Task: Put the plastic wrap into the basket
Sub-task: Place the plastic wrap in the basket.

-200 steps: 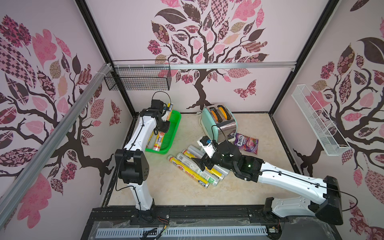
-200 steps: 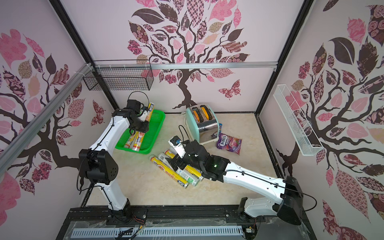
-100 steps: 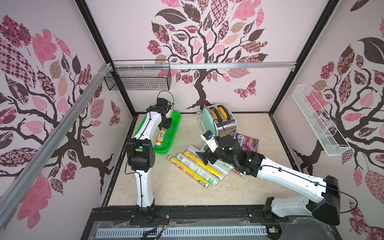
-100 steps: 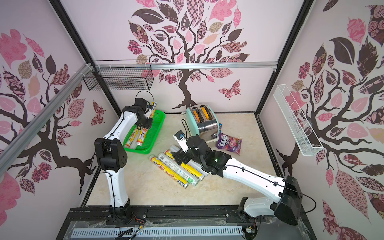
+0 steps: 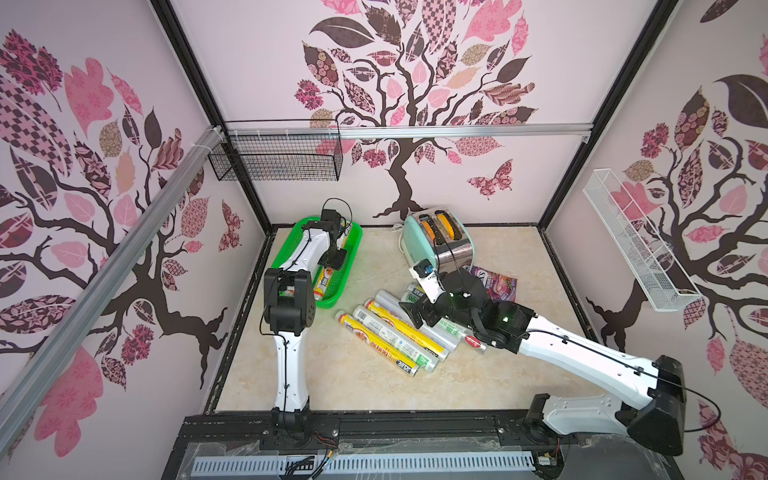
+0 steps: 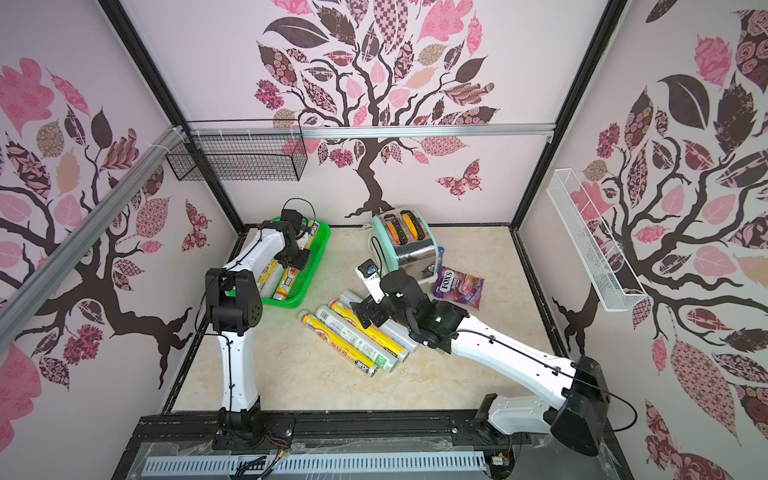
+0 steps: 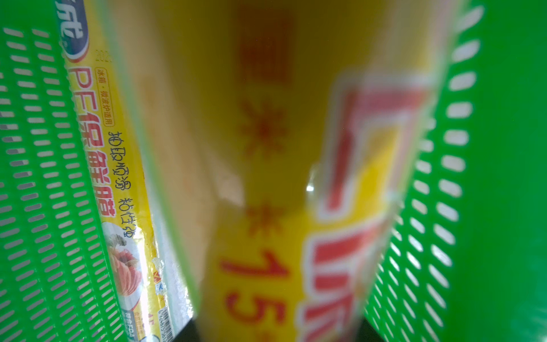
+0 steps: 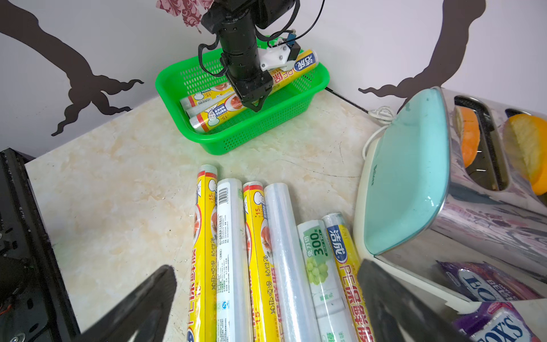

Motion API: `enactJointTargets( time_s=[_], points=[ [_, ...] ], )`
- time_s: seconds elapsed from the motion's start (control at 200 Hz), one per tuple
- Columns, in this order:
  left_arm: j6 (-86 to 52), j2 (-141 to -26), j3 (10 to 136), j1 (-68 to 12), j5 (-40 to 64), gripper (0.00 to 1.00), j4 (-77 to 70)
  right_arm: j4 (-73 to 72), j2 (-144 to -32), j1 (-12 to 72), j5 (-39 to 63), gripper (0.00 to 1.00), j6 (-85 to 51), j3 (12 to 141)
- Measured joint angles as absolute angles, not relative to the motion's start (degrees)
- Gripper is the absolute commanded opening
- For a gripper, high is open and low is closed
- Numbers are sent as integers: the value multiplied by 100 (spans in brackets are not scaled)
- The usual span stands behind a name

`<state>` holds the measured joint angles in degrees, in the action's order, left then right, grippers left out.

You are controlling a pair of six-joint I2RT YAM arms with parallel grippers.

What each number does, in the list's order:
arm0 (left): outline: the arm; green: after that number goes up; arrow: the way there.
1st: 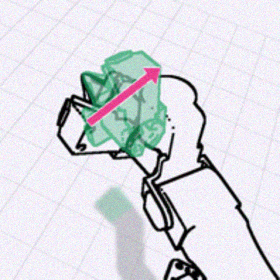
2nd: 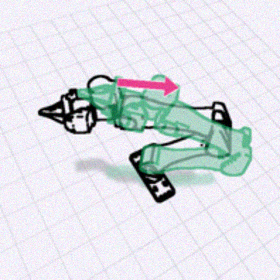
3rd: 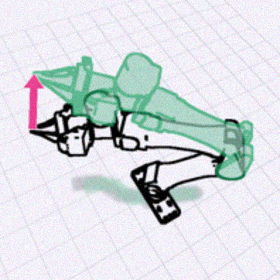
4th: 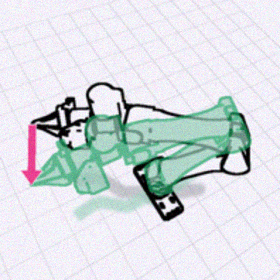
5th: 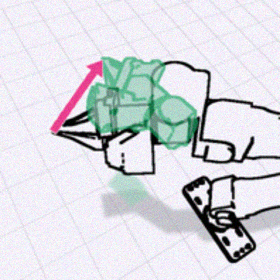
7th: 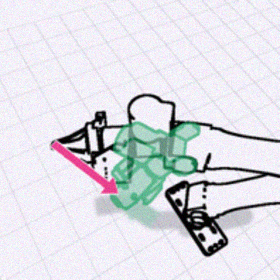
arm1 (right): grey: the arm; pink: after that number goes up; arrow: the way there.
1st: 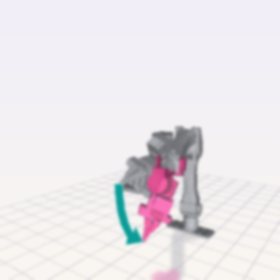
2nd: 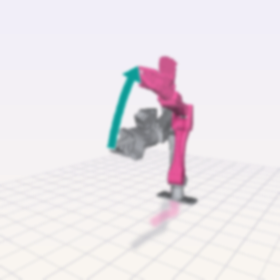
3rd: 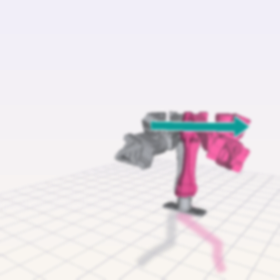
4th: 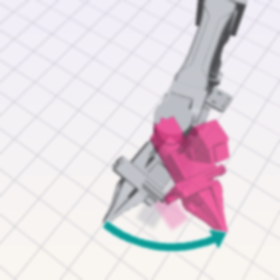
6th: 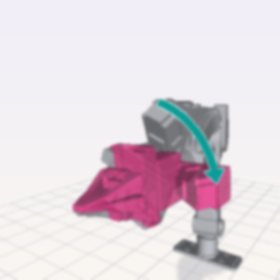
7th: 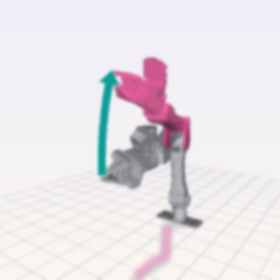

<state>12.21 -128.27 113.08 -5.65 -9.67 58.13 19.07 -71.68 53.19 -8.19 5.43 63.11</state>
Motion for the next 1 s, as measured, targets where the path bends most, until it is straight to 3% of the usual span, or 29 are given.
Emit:
enactJointTargets(
  time_s=[0.2, 0.695, 1.0],
  points=[
    [1354, -12995, 11028, -548, -1354, 52, 5629, 1946, -7168, 5256, -862, 99, 537, 6311],
    [1356, -13008, 10589, -508, -2296, 46, 4810, 2014, -7148, 5221, -862, 99, 499, 6283],
    [1332, -12748, 10300, -502, -2480, 50, 4571, 2053, -7019, 5218, -663, 99, 541, 6230]
  ],
)
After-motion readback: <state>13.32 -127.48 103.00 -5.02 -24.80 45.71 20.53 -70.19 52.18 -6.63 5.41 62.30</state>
